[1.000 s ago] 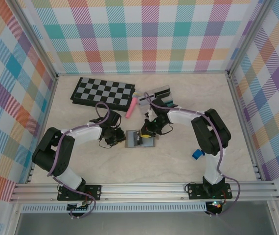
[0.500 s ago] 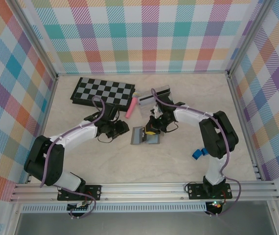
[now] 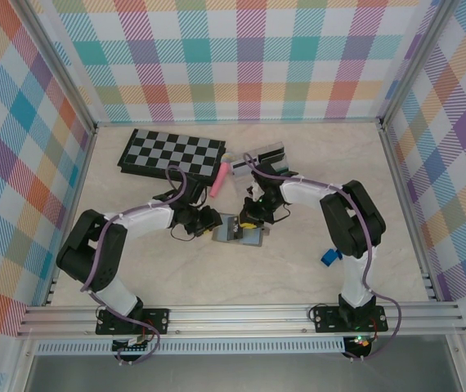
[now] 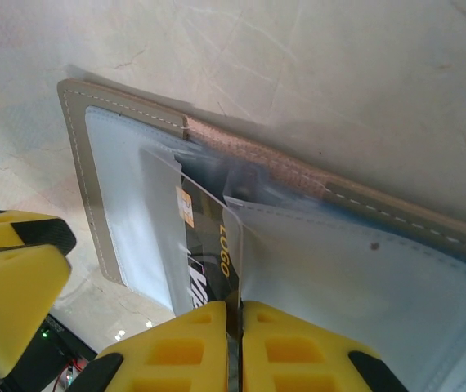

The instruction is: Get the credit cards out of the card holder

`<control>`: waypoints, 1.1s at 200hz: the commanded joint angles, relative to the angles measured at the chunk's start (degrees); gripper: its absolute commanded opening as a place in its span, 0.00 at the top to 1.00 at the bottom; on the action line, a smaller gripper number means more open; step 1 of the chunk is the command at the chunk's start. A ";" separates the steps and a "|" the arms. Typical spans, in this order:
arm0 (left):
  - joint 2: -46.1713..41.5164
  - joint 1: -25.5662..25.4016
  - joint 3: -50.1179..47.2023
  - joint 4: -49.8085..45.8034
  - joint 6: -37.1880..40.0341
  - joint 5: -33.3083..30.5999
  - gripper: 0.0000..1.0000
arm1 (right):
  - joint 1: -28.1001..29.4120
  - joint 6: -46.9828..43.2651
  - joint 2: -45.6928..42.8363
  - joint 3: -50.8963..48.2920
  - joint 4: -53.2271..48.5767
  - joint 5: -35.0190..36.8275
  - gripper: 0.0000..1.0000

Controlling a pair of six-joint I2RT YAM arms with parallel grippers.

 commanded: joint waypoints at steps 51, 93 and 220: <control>4.93 -1.08 -2.28 1.38 -1.52 -2.30 0.80 | 1.13 4.44 2.76 0.88 2.12 -0.26 0.81; 4.81 -1.47 -2.78 1.16 -2.03 -3.66 0.86 | 1.11 5.18 2.33 0.53 3.08 -2.34 0.73; 4.48 -1.70 -3.13 0.30 -1.80 -4.33 0.90 | 1.13 7.08 0.27 -0.62 4.09 -3.37 0.85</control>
